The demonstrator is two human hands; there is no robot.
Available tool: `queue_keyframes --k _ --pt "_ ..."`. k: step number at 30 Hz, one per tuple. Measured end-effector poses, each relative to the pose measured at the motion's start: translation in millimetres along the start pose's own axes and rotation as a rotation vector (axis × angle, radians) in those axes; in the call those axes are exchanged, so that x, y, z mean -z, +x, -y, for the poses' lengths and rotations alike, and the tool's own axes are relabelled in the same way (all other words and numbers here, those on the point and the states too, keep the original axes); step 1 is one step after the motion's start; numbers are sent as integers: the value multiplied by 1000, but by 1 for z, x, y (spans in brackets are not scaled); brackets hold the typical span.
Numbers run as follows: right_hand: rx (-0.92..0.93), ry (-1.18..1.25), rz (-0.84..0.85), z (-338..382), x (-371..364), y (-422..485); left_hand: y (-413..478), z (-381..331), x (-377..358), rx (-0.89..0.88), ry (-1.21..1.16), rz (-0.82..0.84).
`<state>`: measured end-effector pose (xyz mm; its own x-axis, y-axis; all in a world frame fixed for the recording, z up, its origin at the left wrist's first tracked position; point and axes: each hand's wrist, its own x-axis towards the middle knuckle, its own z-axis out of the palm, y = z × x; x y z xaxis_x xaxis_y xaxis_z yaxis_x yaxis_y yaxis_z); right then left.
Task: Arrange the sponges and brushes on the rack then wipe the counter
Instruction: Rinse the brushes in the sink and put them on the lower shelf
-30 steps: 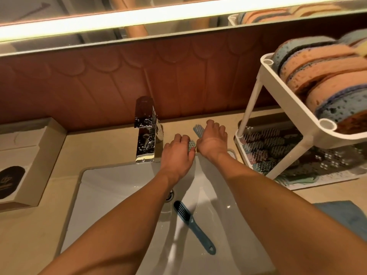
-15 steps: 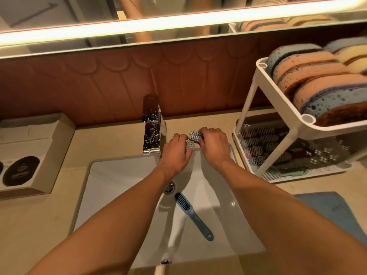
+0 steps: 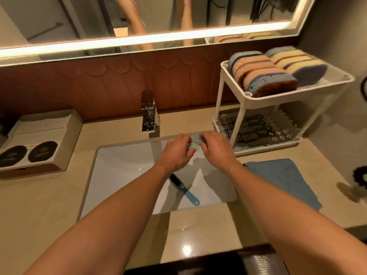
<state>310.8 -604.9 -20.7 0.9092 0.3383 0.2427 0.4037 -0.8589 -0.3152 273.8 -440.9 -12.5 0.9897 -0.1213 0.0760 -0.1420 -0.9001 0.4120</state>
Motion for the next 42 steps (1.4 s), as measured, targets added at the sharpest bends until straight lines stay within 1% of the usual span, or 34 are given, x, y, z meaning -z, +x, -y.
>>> queue_keyframes --k 4,8,11,16,23,27,30,34,36,40,42 --pt "-39 62 22 -23 21 -35 -8 -36 -13 -90 47 33" --pt "-82 55 36 -57 48 -67 -12 -80 -31 -145 -11 58" --pt "-118 -5 20 -86 65 -80 -8 -112 -44 -239 -32 64" --pt "-165 -141 2 -130 82 -86 14 -149 -55 -314 -49 29" --pt "-189 -131 -1 -169 84 -59 44 -162 -82 -261 -41 -4" --pt "-207 -126 41 -186 79 -38 58 -161 -95 -245 -79 -4" --pt "-253 -132 83 -195 72 -22 69 -165 -101 -166 -149 14" --pt "-298 -112 104 -201 65 -8 82 -170 -108 -98 -156 -4" --pt "-310 -91 142 -204 62 -2 84 -171 -113 -73 -163 -11" --pt "-337 -56 241 -205 55 5 84 -168 -117 -78 -156 0" --pt "-377 10 250 -207 48 4 83 -166 -118 -99 -147 16"
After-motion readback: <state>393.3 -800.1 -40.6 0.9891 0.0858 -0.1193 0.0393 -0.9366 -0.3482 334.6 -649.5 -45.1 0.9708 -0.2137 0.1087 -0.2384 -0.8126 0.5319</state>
